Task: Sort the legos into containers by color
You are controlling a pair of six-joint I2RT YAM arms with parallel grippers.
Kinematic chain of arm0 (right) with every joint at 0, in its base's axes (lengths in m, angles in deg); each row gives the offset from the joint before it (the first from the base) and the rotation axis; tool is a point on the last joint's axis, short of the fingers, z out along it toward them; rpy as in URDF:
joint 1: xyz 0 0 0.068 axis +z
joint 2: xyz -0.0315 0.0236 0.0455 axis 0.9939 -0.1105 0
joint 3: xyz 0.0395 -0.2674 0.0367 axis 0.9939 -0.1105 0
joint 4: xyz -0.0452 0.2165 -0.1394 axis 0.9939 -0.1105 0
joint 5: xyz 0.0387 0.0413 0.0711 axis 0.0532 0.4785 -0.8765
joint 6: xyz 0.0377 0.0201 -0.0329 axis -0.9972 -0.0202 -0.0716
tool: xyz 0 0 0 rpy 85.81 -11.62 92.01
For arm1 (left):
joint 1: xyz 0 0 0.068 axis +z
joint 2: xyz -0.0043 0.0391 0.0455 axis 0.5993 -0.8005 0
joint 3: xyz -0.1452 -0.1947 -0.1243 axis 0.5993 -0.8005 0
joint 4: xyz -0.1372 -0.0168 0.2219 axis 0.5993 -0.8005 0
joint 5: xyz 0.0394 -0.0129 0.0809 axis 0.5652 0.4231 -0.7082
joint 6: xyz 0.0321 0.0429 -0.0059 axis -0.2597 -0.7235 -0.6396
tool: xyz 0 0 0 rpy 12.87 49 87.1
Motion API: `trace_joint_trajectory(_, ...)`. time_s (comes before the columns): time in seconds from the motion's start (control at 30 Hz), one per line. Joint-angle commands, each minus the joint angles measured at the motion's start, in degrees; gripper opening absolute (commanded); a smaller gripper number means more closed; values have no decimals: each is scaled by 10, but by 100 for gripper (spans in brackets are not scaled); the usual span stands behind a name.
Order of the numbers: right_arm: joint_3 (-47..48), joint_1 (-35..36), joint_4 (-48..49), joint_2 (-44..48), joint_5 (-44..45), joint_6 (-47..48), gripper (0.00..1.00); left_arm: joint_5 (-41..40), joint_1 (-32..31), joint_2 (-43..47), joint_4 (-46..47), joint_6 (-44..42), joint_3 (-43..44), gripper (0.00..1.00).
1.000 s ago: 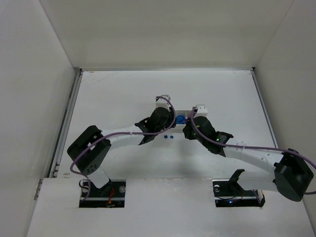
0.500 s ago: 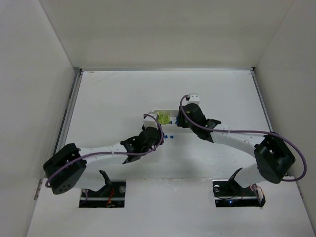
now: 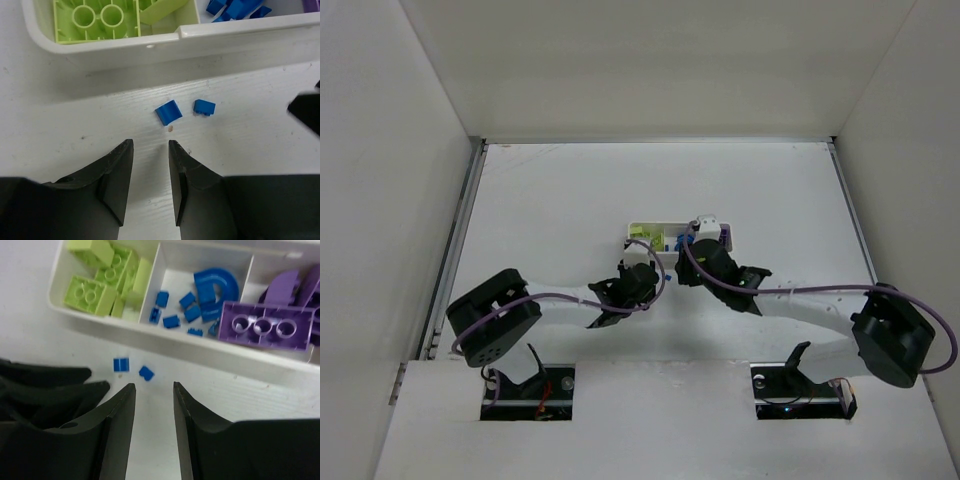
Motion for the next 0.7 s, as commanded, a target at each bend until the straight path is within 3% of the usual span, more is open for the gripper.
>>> trace_joint_trajectory(0.0, -24, 13, 19, 18, 10, -26, 42, -11, -5, -12, 31, 6, 36, 32)
trace_joint_trajectory(0.37, -80, 21, 46, 23, 12, -64, 42, -17, -5, -71, 39, 12, 68, 31)
trace_joint_trajectory(0.67, -83, 24, 58, 11, 1, -60, 45, -59, -7, -95, 33, 7, 75, 21)
